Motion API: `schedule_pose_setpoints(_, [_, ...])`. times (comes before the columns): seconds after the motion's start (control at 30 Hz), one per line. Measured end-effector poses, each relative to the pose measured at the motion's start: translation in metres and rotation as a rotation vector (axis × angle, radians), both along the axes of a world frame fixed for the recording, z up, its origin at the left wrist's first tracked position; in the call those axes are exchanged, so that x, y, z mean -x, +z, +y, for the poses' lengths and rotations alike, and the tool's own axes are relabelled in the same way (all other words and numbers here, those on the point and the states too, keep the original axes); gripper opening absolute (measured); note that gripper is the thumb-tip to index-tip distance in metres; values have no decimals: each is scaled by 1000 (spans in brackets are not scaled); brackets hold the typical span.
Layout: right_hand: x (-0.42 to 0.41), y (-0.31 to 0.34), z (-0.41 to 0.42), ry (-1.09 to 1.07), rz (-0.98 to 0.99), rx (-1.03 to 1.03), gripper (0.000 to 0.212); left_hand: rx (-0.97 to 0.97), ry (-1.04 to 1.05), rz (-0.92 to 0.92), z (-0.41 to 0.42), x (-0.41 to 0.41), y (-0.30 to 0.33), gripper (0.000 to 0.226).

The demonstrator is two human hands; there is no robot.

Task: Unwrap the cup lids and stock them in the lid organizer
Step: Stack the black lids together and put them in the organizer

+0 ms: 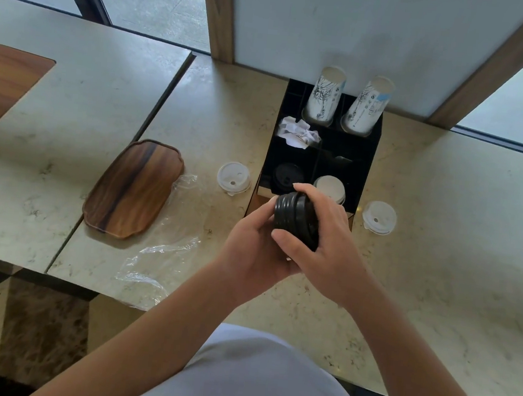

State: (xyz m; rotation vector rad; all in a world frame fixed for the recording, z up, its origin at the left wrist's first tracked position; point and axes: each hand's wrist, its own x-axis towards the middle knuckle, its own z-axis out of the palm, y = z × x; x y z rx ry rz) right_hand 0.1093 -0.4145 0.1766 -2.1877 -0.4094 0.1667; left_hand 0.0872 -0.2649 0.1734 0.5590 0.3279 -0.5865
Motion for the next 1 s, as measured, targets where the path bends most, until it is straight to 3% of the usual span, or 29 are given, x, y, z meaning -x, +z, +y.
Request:
schedule_pose_setpoints(0.3, [-6, -1, 4, 16, 23, -15, 77, -57, 2, -43, 1, -8, 0, 54])
schedule_pose_setpoints(0.4, [-7, -4, 6, 53, 7, 69, 82, -17, 27, 2, -2, -11, -6, 45])
schedule_pose_setpoints(0.53, [-11, -11, 10, 101, 7, 249, 82, 54, 93, 88, -4, -13, -16, 67])
schedule_pose_setpoints(0.6, [-14, -18, 9, 122, 33, 251, 79, 20, 71, 56, -7, -15, -25, 56])
schedule_pose_setpoints(0.7, [-22, -30, 9, 77, 246, 75, 80, 30, 116, 116, -7, -20, -38, 50])
schedule_pose_setpoints(0.77, [-33, -38, 8, -89, 430, -93, 78, 55, 202, 173, -6, -28, -48, 41])
schedule_pose_setpoints(0.87, [-55, -50, 5, -275, 652, -215, 59, -110, 276, 184, -8, -49, -52, 27])
schedule_pose_setpoints(1.0, [-80, -56, 1, -346, 836, -392, 26, -212, 282, 161, -5, -78, -58, 43])
